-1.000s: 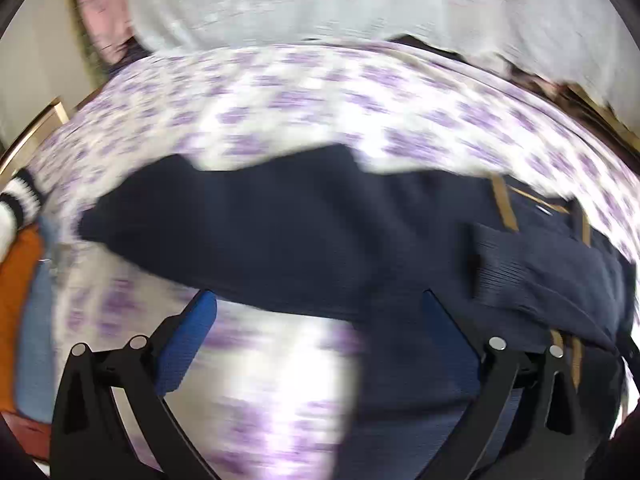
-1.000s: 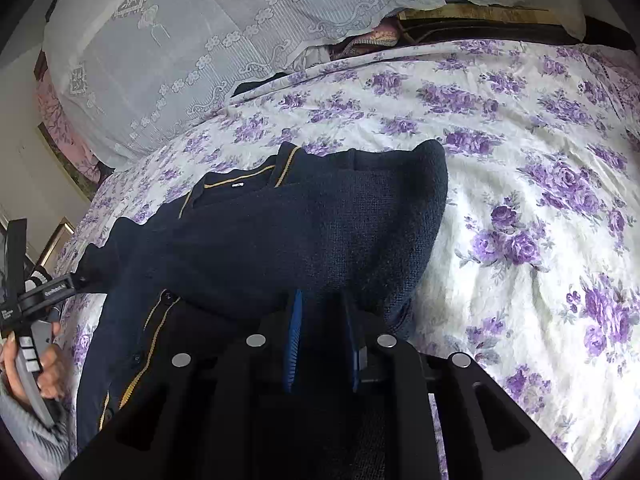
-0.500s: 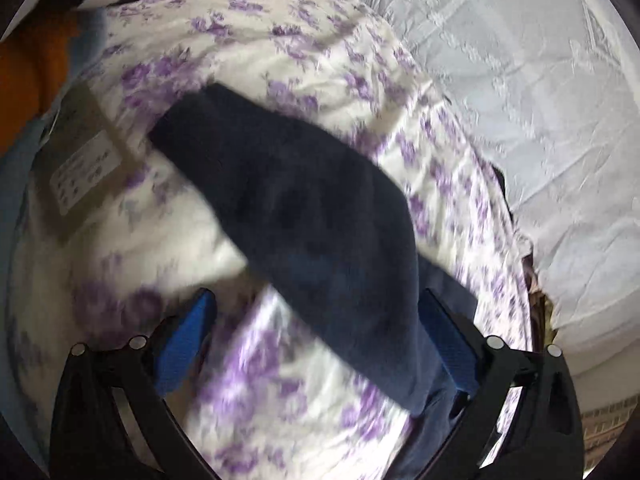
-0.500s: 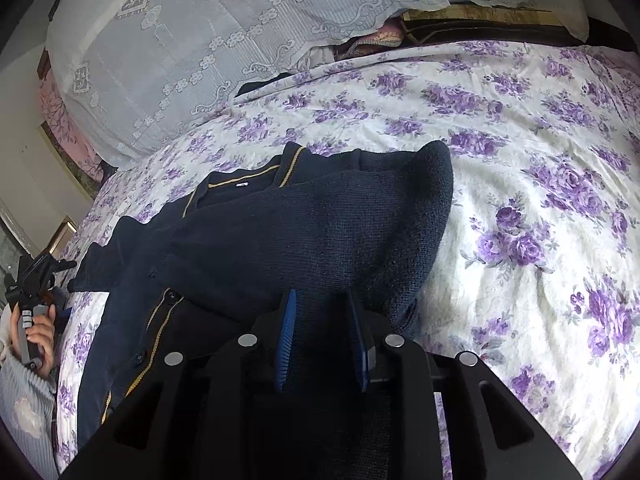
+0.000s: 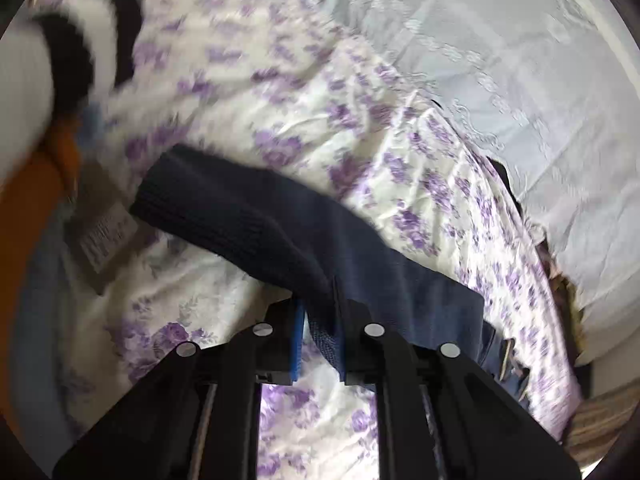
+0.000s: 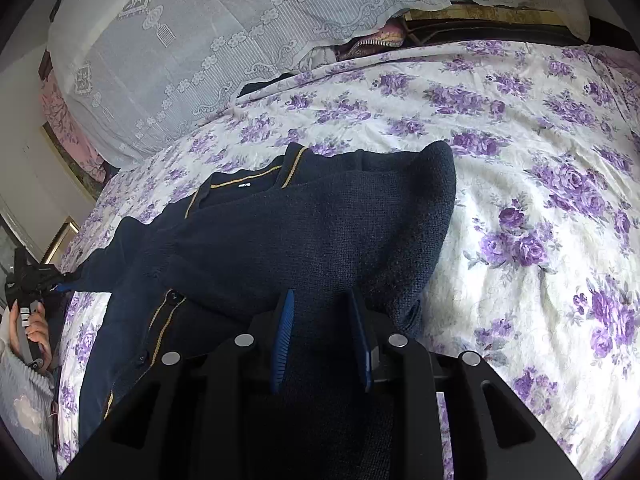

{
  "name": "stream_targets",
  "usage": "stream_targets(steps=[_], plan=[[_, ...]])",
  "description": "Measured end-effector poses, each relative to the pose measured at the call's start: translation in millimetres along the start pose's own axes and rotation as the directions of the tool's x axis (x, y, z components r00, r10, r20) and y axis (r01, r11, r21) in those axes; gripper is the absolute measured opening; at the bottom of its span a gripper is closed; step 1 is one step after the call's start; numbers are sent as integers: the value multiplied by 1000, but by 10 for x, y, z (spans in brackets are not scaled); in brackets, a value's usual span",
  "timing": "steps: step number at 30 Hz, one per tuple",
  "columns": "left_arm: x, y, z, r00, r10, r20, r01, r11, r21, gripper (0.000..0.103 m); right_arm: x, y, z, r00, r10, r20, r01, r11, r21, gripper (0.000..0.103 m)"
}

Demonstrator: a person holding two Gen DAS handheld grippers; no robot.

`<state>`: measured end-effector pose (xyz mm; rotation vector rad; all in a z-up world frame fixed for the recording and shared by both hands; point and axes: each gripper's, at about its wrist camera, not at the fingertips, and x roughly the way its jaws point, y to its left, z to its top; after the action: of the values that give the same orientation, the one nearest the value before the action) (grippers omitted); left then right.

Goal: Fold small clothes
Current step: 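Grasp the other sleeve cuff with the left tool, then lift the sleeve with the left tool and fold it over the cardigan body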

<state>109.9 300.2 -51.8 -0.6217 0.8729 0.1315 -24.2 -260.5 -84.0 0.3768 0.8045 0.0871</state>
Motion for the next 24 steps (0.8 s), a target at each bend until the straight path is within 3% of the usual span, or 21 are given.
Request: stream_targets(steps=[6,11,24], plan=[[-333,-485,-38,995,44,94,-61,982,179,11,-3,-2,0,1000,1,0,-1,1000,2,29],[-530,-1007,-216,984,65,164,-118,933,341,11,-36,-11,23,1000,13,8,-14,1000,16,29],[-748,-1951,-689,984,-7,180,-89,852,517,10,-309,-214,140,996,23,90,-35,990,135,35]])
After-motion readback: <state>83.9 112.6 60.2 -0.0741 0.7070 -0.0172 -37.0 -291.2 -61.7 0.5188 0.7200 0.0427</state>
